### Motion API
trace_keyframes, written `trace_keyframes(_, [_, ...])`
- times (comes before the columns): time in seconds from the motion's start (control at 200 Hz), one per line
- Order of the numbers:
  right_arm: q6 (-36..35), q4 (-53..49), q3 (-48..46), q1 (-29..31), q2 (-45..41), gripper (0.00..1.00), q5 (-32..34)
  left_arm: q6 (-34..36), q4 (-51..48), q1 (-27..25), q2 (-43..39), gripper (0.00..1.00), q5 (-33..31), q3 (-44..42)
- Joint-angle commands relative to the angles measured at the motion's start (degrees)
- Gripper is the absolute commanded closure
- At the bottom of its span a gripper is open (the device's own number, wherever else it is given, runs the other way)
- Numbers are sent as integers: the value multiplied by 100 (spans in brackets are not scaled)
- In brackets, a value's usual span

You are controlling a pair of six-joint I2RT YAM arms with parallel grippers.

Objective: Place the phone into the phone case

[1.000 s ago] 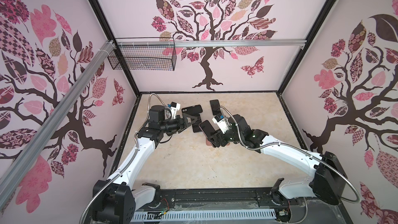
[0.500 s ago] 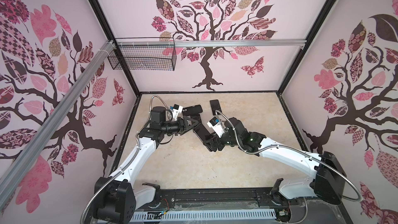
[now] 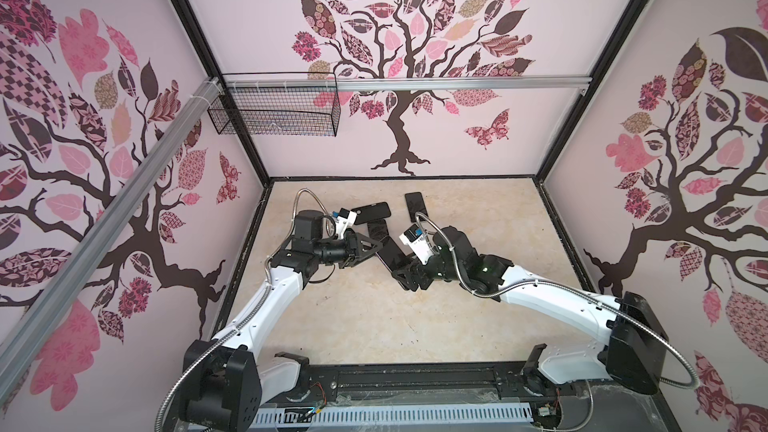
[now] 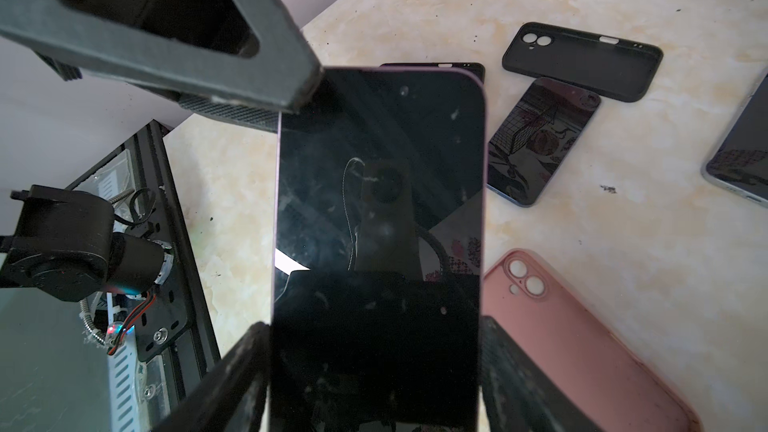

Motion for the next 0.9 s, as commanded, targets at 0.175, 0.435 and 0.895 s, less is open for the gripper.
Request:
trace_keyframes(0.175, [-178,296,364,58,-325,84,-28,128,-8,-20,-37,78,117,-149])
trace_keyframes(0.435, [-169,337,305,81,-455,78,198,97,-2,-15,-85,99,82,-175])
trace_keyframes(0.895, [-37,7,-296,75,-1659,1,507,-82,426,-23,-374,100,-314,-263])
